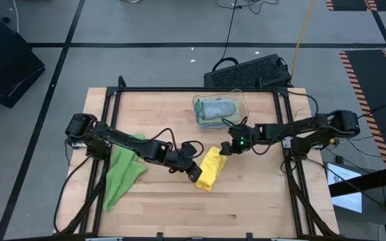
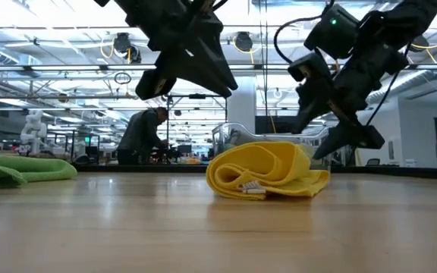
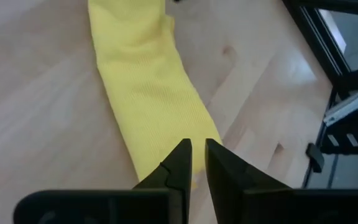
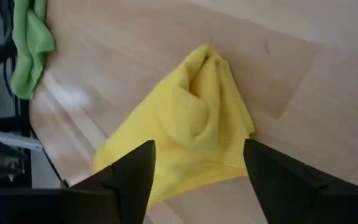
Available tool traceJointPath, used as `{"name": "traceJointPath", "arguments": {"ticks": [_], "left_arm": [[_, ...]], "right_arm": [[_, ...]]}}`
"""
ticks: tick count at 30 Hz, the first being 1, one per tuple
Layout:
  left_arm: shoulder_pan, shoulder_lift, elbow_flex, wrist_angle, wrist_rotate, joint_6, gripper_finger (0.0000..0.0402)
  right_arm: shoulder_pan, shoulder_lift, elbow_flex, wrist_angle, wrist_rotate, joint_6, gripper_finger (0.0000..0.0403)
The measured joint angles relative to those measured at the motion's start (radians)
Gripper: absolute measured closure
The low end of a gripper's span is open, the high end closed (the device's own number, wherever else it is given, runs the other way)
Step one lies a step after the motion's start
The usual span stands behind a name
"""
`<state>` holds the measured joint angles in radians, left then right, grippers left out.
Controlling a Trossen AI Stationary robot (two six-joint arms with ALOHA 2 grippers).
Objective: Fold microfiber towels
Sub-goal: Fold the yellow towel
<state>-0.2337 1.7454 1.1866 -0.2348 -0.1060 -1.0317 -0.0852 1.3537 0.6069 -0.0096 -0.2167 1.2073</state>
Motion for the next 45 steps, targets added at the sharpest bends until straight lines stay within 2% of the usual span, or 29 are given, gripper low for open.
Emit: {"name": "traceJointPath", "arguments": {"ticks": [6, 10, 13, 19, 26, 29, 33, 36, 39, 42, 45], "left_arm": [[0.014, 0.005, 0.000, 0.001, -0.042, 0.000, 0.0355], [0.029, 0.007, 0.000, -0.002, -0.051, 0.005, 0.0355], [0.033, 0.007, 0.000, 0.052, -0.073, -0.003, 0.0355], [-0.033, 0.047, 0.001, 0.186, -0.193, 0.126, 0.0355], [-0.072, 0.183, 0.000, 0.287, -0.205, 0.095, 0.0355], [-0.075, 0.202, -0.001, 0.293, -0.249, 0.101, 0.0355], [-0.042, 0.202, -0.001, 0.380, -0.323, 0.241, 0.0351], [-0.022, 0.202, 0.000, 0.521, -0.316, 0.418, 0.0315], [-0.017, 0.200, 0.000, 0.589, -0.318, 0.596, 0.0247], [-0.017, 0.210, 0.000, 0.575, -0.343, 0.646, 0.0174], [-0.020, 0.226, 0.000, 0.556, -0.321, 0.656, 0.0128]], "right_arm": [[0.022, 0.089, 0.001, 0.118, -0.021, -0.013, 0.0232], [0.021, 0.113, 0.000, 0.117, -0.016, -0.016, 0.0317], [0.022, 0.077, 0.000, 0.114, -0.016, -0.024, 0.0386], [0.039, 0.005, 0.001, 0.067, 0.006, 0.039, 0.0396], [0.111, -0.003, 0.001, 0.041, 0.036, 0.100, 0.0400], [0.154, -0.003, 0.001, 0.019, 0.060, 0.116, 0.0401], [0.203, 0.004, 0.001, 0.017, 0.100, 0.142, 0.0401], [0.231, 0.004, 0.001, 0.019, 0.137, 0.184, 0.0401], [0.238, 0.004, 0.001, 0.021, 0.143, 0.219, 0.0401], [0.239, 0.004, 0.001, 0.046, 0.142, 0.236, 0.0401], [0.238, 0.004, 0.001, 0.063, 0.142, 0.254, 0.0401]]}}
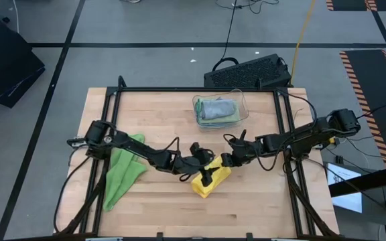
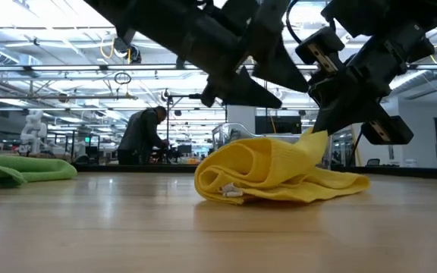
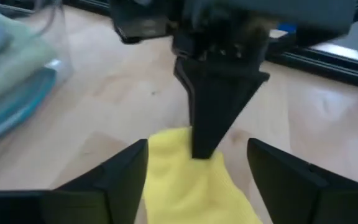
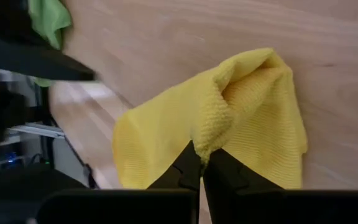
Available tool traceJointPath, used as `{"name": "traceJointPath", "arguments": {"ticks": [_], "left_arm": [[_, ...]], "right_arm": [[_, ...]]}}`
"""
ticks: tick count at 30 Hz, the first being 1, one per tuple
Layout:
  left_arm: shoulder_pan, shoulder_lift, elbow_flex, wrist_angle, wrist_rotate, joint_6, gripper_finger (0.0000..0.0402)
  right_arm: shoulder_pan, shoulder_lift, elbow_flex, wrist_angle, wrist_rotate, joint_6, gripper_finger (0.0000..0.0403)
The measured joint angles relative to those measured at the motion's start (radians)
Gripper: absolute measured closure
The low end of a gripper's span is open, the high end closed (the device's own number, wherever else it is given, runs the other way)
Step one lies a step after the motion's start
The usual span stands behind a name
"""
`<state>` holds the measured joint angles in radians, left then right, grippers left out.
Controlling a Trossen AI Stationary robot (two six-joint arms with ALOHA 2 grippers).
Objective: Fold microfiber towels
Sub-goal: Fold the yellow towel
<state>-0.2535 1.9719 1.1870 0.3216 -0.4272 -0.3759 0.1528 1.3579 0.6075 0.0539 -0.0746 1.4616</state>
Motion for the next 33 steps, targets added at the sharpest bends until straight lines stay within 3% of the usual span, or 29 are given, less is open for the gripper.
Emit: {"name": "traceJointPath", "arguments": {"ticks": [5, 10, 12, 17, 22, 28, 33], "left_arm": [[-0.013, 0.064, 0.033, -0.032, 0.011, -0.044, 0.0117], [-0.007, 0.134, 0.108, -0.044, 0.052, 0.010, 0.0148], [-0.006, 0.140, 0.136, -0.133, 0.025, 0.022, 0.0167], [0.018, 0.154, 0.199, -0.245, 0.018, 0.016, 0.0249], [0.035, 0.154, 0.200, -0.240, 0.064, -0.015, 0.0379], [0.035, 0.154, 0.200, -0.230, 0.076, -0.026, 0.0387], [0.035, 0.154, 0.200, -0.234, 0.091, -0.010, 0.0393]], "right_arm": [[0.000, 0.000, 0.000, 0.033, 0.000, 0.029, 0.0401], [0.000, 0.000, 0.000, 0.046, 0.021, 0.041, 0.0401], [0.000, 0.000, 0.000, 0.046, 0.022, 0.042, 0.0401], [0.000, 0.000, 0.000, 0.042, 0.027, 0.041, 0.0395], [0.000, -0.008, 0.000, 0.010, 0.046, 0.030, 0.0360], [0.026, -0.081, 0.001, -0.137, 0.095, -0.038, 0.0289], [0.116, -0.078, -0.002, -0.195, 0.165, -0.068, 0.0273]]}}
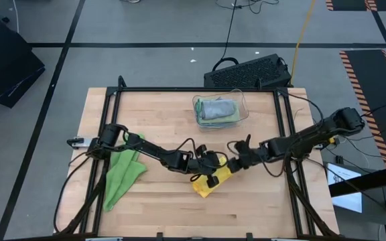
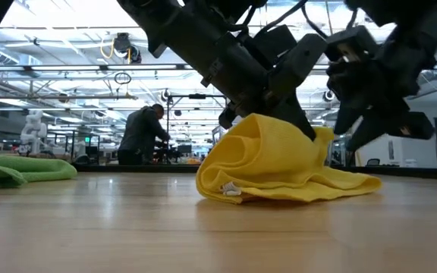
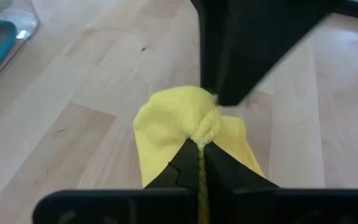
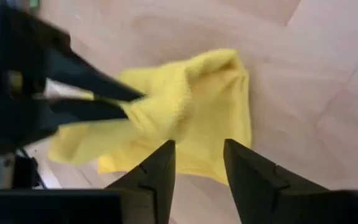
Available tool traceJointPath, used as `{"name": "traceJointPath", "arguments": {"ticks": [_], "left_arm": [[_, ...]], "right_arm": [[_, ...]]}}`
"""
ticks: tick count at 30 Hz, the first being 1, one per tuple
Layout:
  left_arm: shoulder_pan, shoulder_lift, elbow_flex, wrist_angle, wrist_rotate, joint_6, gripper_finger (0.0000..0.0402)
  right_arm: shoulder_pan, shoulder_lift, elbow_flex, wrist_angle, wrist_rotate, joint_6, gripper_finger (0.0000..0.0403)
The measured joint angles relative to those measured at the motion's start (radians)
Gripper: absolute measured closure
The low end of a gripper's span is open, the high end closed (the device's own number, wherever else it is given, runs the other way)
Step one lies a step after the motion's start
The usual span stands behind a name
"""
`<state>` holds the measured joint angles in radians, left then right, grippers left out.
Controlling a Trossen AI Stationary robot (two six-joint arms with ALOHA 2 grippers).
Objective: Fold microfiber towels
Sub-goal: Fold the yellow towel
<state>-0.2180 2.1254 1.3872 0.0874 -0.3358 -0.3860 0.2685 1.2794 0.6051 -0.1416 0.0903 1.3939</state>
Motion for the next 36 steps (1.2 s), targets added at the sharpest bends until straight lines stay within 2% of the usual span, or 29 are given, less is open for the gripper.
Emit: {"name": "traceJointPath", "arguments": {"ticks": [7, 16, 22, 28, 34, 36], "left_arm": [[0.000, 0.000, 0.000, -0.008, 0.023, 0.004, 0.0396], [-0.003, 0.000, 0.000, 0.060, 0.026, 0.008, 0.0397], [-0.045, -0.001, 0.000, 0.077, 0.097, 0.007, 0.0393], [-0.087, -0.002, 0.000, -0.013, 0.054, 0.006, 0.0393], [-0.095, 0.018, 0.000, 0.017, 0.054, 0.003, 0.0377], [-0.094, 0.048, 0.001, 0.075, 0.060, 0.009, 0.0380]], "right_arm": [[0.116, 0.102, -0.054, 0.149, 0.118, 0.121, 0.0316], [0.140, 0.268, -0.058, 0.301, 0.107, 0.169, 0.0396], [0.139, 0.336, -0.055, 0.364, 0.098, 0.232, 0.0399], [0.139, 0.339, -0.056, 0.351, 0.094, 0.237, 0.0401], [0.121, 0.340, -0.057, 0.358, 0.087, 0.220, 0.0402], [0.115, 0.340, -0.057, 0.365, 0.082, 0.219, 0.0402]]}}
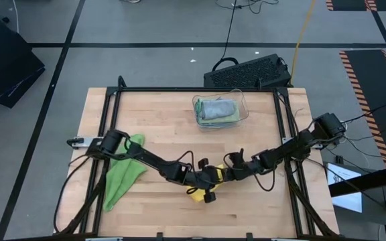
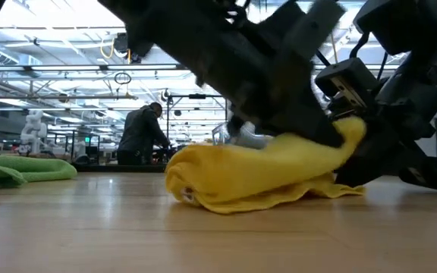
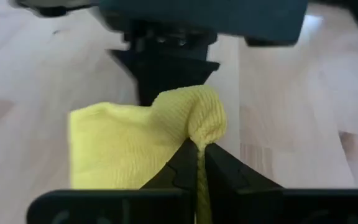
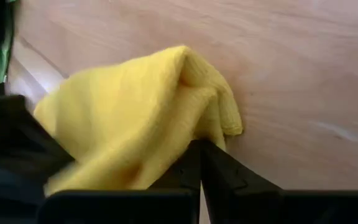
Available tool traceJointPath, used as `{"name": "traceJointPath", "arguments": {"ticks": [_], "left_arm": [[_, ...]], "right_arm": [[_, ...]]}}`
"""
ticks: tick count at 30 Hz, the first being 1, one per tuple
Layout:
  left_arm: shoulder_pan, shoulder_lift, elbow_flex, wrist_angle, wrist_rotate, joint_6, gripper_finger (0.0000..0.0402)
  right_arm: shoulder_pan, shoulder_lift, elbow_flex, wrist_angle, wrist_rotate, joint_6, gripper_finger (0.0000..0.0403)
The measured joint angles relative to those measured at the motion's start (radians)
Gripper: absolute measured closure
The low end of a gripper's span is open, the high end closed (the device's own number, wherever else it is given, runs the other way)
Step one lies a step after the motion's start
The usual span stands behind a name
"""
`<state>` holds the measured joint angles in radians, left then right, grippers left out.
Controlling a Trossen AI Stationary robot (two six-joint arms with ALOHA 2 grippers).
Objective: Fold microfiber towels
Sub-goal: Fold the yellow towel
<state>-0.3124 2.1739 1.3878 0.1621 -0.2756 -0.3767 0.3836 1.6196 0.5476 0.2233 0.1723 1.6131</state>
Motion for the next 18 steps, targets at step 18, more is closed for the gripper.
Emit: {"name": "traceJointPath", "arguments": {"ticks": [18], "left_arm": [[0.012, 0.042, 0.000, 0.019, -0.048, 0.009, 0.0228]], "right_arm": [[-0.023, -0.250, -0.005, -0.274, 0.015, -0.010, 0.0325]]}}
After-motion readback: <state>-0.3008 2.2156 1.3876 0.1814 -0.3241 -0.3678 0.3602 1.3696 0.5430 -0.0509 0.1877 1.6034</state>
